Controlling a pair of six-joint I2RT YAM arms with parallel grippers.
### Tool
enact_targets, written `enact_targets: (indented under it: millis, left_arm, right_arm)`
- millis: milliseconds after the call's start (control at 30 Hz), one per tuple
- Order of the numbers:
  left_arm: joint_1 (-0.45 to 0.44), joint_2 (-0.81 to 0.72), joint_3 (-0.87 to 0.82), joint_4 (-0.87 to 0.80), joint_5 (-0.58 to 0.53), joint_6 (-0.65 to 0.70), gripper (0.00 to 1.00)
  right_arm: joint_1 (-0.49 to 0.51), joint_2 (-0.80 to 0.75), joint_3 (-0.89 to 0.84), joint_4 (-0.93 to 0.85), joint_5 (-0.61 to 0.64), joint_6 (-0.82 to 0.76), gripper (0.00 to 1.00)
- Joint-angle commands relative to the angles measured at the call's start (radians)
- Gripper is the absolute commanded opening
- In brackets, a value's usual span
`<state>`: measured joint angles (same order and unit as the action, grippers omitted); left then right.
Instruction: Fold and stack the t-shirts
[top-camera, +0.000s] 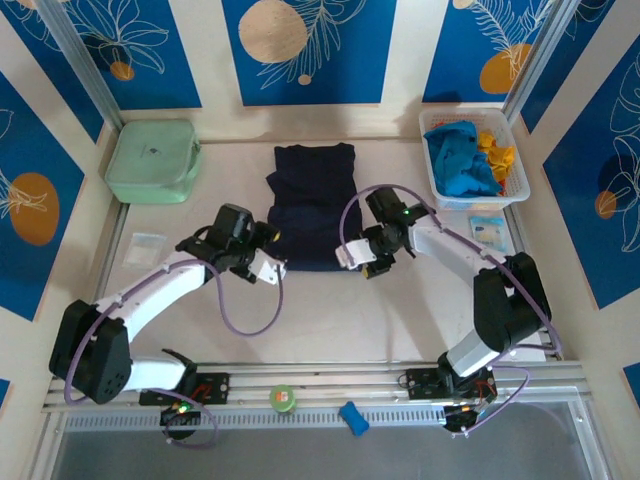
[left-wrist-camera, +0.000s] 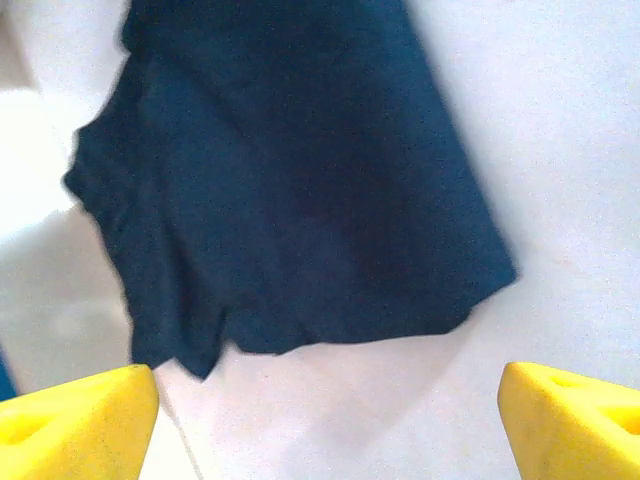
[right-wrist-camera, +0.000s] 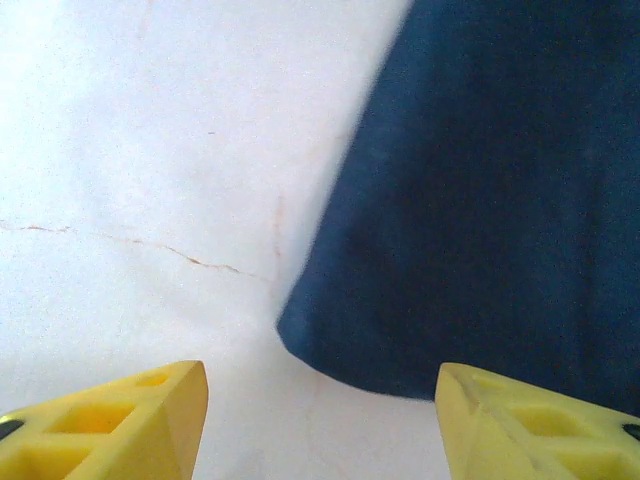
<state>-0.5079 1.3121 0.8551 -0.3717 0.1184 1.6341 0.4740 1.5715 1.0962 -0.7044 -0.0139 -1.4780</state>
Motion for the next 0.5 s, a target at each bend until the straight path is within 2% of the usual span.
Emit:
enact_targets:
  millis: [0,467]
  left_arm:
    - [-0.028,0.027,-0.009,-0.102,0.003,0.055,0.88]
    - [-0.028,0.23,0.094,-0.107,0.006,0.02,0.89]
  right_arm:
    - [0.025,0.042,-0.016,0.002,0.066,-0.06,0.63]
    - [0.028,0.184,0.055,0.034,0.115,-0.062,0.63]
